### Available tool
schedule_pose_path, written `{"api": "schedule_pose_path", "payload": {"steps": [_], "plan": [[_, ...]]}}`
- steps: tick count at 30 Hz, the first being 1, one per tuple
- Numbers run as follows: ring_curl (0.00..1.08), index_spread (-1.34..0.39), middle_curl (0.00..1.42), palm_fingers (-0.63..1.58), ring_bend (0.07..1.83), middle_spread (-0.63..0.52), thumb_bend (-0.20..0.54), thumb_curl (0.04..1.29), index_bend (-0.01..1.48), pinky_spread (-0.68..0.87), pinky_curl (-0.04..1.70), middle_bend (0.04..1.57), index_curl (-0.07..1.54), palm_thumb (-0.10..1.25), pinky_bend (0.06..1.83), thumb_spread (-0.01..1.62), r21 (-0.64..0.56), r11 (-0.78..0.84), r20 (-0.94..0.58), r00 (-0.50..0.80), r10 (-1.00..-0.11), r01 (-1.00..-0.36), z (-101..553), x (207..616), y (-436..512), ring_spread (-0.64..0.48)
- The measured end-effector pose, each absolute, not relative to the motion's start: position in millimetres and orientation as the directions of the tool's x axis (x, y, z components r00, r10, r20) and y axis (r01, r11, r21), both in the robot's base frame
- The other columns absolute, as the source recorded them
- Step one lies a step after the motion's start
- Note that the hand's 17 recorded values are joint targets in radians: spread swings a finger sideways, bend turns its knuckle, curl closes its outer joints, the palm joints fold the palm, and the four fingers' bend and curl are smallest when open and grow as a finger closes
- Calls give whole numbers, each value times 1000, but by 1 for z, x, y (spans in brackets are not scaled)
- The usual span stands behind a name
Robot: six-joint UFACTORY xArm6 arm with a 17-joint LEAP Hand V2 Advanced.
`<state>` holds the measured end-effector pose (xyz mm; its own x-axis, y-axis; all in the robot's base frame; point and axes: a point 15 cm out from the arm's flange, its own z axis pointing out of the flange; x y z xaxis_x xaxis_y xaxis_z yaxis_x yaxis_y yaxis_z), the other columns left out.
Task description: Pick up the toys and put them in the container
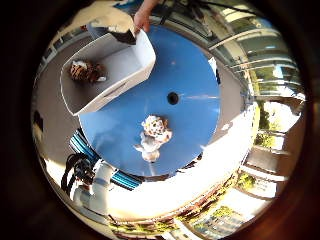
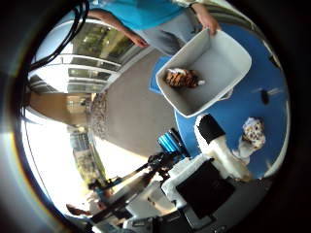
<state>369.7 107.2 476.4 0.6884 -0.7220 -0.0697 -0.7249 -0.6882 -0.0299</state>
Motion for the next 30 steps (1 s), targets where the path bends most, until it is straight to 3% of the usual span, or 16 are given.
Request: {"api": "schedule_pose_path", "payload": {"steps": [8,20,30], "plan": [[341,-71,312,241,498,73,-32,454,180,502,406,177,225,667,682,1102,152,-454,-78,448,-891,-878,391,312,-36,305],[324,-20,324,240,487,85,-32,436,172,498,364,176,260,633,677,1109,129,-270,-21,269,-963,-954,250,324,-110,317],[319,-1,325,213,500,99,-30,419,159,498,344,180,260,613,722,1111,203,-188,-49,182,-982,-961,155,343,-112,318]]}}
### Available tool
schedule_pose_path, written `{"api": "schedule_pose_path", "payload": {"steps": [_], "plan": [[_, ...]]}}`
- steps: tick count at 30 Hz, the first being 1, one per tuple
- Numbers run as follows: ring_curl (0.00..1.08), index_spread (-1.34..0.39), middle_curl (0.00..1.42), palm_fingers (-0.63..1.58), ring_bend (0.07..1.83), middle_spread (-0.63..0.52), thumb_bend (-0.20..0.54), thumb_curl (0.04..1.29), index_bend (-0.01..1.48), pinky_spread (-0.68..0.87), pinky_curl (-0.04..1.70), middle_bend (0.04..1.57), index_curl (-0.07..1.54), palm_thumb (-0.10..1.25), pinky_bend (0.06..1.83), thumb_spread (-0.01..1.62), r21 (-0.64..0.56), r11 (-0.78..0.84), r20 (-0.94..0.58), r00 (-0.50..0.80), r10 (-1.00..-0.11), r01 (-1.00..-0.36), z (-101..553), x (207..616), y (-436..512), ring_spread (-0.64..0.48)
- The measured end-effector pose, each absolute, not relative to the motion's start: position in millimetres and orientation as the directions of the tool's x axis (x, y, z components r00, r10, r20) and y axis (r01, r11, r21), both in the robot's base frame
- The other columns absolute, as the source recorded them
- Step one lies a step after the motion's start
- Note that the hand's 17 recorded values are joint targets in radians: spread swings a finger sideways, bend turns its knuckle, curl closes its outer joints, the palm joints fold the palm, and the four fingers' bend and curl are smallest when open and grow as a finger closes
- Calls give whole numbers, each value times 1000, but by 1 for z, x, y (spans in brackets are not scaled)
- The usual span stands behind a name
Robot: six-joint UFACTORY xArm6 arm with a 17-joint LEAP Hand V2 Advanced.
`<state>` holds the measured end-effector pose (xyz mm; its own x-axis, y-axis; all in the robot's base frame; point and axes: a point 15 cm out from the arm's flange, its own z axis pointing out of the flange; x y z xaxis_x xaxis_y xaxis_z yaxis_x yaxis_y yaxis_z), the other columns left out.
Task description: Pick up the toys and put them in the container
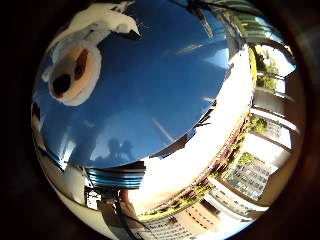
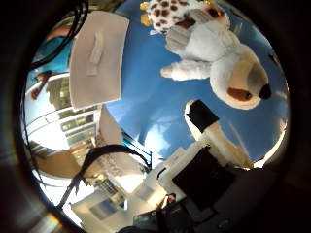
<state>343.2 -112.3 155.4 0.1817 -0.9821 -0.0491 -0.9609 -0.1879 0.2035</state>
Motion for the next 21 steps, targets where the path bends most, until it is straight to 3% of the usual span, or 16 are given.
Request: {"api": "schedule_pose_path", "payload": {"steps": [5,8,12,16,21], "plan": [[319,19,342,280,536,77,-29,411,148,496,324,212,249,617,730,1105,205,-185,-35,182,-983,-961,128,360,-98,308],[340,15,370,477,653,24,-22,414,116,494,317,283,224,645,781,1094,241,-196,5,203,-979,-950,117,362,-91,292],[414,-116,471,902,884,-65,-8,432,110,457,380,518,176,731,976,1079,277,-195,103,231,-967,-941,114,364,-99,205],[561,-238,622,945,1202,-140,-3,476,138,421,475,770,105,830,1046,1052,249,-203,144,244,-959,-947,118,375,-102,109],[631,-374,743,1112,1289,-187,10,531,283,363,573,933,66,945,1238,1018,197,-195,165,229,-959,-961,141,381,-113,33]]}}
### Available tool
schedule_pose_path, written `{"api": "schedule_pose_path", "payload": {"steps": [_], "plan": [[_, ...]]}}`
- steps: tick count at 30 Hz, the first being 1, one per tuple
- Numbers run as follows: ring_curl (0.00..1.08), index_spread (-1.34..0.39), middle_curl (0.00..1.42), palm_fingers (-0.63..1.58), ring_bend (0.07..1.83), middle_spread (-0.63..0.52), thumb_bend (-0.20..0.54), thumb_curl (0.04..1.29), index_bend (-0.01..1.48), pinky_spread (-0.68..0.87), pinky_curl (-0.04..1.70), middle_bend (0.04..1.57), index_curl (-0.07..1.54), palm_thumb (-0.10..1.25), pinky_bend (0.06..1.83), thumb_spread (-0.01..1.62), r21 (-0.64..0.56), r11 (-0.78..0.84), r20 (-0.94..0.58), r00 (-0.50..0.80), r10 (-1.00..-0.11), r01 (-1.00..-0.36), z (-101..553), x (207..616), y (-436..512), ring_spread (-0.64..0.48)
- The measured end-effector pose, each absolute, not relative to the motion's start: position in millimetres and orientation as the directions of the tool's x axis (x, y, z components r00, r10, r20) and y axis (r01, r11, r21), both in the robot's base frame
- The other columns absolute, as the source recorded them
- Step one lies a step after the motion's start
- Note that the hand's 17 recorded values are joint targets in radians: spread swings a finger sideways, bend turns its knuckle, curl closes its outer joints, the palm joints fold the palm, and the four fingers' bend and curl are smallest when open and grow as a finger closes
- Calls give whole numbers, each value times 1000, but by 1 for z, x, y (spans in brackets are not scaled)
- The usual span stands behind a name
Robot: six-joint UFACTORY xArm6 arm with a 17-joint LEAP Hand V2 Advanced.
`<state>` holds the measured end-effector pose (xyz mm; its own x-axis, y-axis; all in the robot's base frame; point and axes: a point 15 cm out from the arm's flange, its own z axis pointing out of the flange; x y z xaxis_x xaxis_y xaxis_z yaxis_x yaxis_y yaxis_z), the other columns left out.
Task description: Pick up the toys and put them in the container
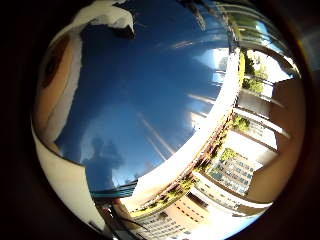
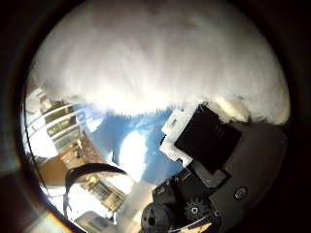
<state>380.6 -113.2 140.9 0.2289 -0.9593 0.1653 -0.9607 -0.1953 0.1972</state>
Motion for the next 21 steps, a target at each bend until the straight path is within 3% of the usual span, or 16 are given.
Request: {"api": "schedule_pose_path", "payload": {"steps": [4,9,13,18,21], "plan": [[677,-500,838,1096,1327,-213,7,585,415,303,662,1024,40,998,1364,1015,254,-176,160,220,-962,-951,160,364,-119,-18],[705,-611,911,1050,1353,-231,-7,631,538,257,717,1070,9,1009,1412,1028,429,-166,109,233,-966,-888,205,325,-124,-49],[735,-716,978,1005,1387,-245,-12,674,648,220,764,1090,-15,1005,1446,1048,498,-207,52,267,-962,-842,257,304,-123,-70],[755,-802,1032,966,1414,-254,-14,709,739,195,797,1108,-17,995,1467,1060,515,-267,2,312,-950,-815,331,280,-106,-82],[767,-854,1064,942,1432,-259,-12,733,796,181,818,1119,-17,988,1480,1069,464,-356,-60,372,-926,-811,376,278,-70,-91]]}}
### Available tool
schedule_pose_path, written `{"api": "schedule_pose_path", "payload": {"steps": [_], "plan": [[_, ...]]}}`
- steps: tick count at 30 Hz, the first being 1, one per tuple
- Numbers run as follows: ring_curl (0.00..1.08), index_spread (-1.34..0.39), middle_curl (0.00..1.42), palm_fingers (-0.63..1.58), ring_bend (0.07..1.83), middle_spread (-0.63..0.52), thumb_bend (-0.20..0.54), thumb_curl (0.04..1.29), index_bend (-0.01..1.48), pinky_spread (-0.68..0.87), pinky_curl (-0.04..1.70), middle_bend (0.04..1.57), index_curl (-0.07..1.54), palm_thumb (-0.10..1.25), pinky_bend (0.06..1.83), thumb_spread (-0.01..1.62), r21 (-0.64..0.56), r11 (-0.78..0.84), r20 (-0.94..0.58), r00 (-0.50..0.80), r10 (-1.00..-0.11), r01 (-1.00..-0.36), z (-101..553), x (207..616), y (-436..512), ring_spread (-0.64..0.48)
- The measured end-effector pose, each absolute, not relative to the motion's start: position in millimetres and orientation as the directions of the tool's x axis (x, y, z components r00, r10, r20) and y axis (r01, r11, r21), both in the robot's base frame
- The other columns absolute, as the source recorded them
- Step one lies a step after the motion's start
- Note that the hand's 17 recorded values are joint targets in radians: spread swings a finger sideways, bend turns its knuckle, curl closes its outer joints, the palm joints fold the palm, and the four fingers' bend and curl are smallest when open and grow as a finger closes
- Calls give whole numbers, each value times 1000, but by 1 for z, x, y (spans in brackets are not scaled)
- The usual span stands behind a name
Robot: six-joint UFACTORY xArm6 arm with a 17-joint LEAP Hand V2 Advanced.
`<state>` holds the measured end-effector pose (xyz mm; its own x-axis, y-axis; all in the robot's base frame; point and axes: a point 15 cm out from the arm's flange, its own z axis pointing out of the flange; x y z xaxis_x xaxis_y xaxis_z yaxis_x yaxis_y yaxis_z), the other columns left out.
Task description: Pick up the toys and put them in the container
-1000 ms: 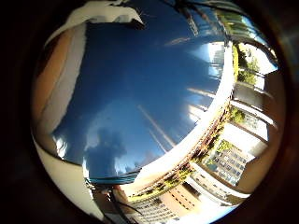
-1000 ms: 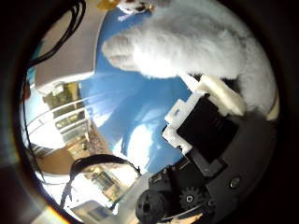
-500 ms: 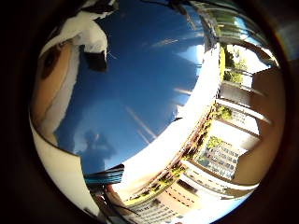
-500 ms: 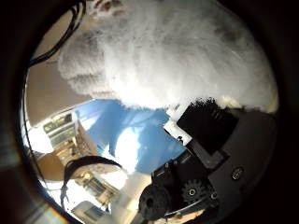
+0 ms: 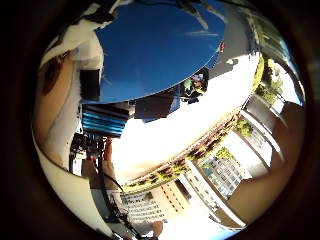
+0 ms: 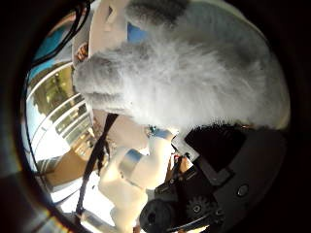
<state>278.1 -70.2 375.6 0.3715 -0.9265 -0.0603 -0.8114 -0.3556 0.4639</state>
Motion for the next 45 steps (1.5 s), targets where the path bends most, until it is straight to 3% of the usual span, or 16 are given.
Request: {"api": "schedule_pose_path", "payload": {"steps": [7,12,26,38,44,45], "plan": [[782,-940,1115,909,1458,-265,-10,782,887,160,848,1136,-19,997,1506,1075,176,-509,-165,485,-859,-842,456,304,25,-101],[788,-988,1139,894,1471,-260,-13,817,936,149,863,1151,-20,998,1516,1066,49,-543,-238,518,-822,-839,481,331,115,-104],[792,-1058,1165,879,1506,-251,-15,881,998,137,885,1163,-22,979,1522,1051,-75,-533,-229,535,-813,-843,404,426,289,-100],[797,-1079,1171,817,1501,-248,-29,861,1018,132,906,1176,-25,848,1538,1067,-71,-468,-213,472,-855,-881,337,480,302,-106],[724,-919,1095,786,1401,-222,-30,785,1068,180,869,1055,-4,805,1412,1101,-62,-471,-212,473,-855,-880,335,481,296,-16],[697,-838,1056,716,1329,-211,-31,769,1080,198,856,977,9,798,1390,1105,-58,-475,-211,476,-854,-878,334,479,296,20]]}}
